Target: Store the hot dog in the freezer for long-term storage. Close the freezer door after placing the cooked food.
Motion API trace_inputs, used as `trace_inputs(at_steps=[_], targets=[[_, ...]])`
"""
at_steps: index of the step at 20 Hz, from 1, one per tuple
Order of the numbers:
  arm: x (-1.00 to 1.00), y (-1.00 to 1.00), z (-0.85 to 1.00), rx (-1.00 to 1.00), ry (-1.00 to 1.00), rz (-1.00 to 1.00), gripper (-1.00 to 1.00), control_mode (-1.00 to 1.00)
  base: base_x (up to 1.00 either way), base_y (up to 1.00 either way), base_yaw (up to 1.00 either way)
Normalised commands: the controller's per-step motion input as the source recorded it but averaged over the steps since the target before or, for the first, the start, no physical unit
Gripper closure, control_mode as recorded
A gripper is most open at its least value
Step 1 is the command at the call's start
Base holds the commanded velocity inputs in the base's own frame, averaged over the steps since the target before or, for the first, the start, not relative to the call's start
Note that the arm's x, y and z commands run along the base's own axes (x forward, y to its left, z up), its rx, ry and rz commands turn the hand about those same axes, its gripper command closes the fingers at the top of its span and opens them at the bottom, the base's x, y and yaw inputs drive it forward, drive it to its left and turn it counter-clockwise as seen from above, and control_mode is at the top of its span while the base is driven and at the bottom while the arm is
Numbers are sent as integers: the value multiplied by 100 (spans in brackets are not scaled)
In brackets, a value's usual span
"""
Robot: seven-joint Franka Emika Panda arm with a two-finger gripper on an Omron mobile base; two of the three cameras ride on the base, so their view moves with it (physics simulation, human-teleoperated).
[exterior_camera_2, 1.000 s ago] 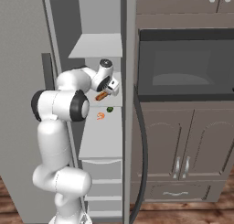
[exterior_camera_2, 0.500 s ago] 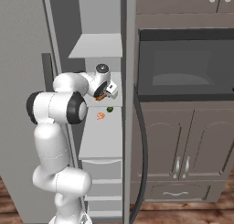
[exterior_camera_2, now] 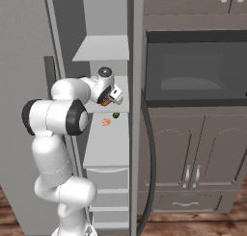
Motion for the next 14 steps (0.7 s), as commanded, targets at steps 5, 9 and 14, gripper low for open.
trace_inputs(at_steps=[5, 9, 14], targets=[[-61, -2, 12, 0, 0, -1, -100, -100, 0, 0, 0], [-61, -7, 25, 0, 0, 0, -100, -100, 0, 0, 0], [-62, -2, 32, 0, 0, 0, -100, -100, 0, 0, 0]])
